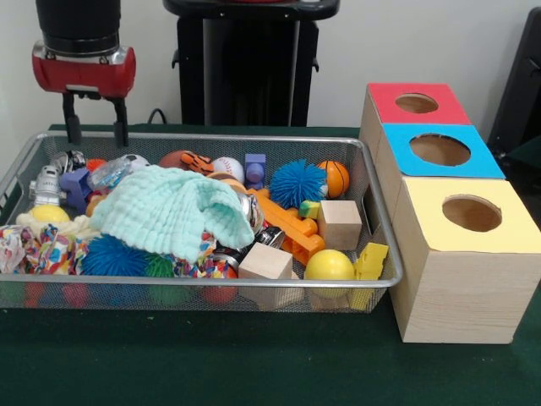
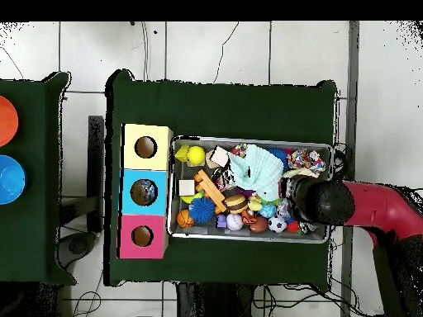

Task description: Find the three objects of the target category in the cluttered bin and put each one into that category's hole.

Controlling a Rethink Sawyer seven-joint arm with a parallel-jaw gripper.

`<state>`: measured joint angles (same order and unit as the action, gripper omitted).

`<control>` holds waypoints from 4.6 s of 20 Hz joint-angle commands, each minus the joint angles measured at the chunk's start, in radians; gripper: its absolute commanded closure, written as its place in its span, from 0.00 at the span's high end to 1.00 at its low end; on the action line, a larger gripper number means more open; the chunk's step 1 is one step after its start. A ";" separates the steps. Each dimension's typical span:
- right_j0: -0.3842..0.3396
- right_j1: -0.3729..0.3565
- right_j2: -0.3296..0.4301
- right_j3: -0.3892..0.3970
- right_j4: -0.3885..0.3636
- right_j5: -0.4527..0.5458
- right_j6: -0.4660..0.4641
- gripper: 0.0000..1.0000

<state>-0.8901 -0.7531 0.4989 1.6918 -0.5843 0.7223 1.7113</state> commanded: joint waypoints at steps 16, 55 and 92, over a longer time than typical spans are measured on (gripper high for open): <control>-0.026 0.186 0.031 -0.054 -0.153 -0.082 -0.156 1.00; -0.169 0.072 0.083 0.131 -0.146 -0.070 -0.172 1.00; -0.127 0.096 -0.051 0.216 -0.150 -0.260 -0.089 1.00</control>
<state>-1.0004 -0.6759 0.4350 1.9072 -0.7722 0.2917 1.7113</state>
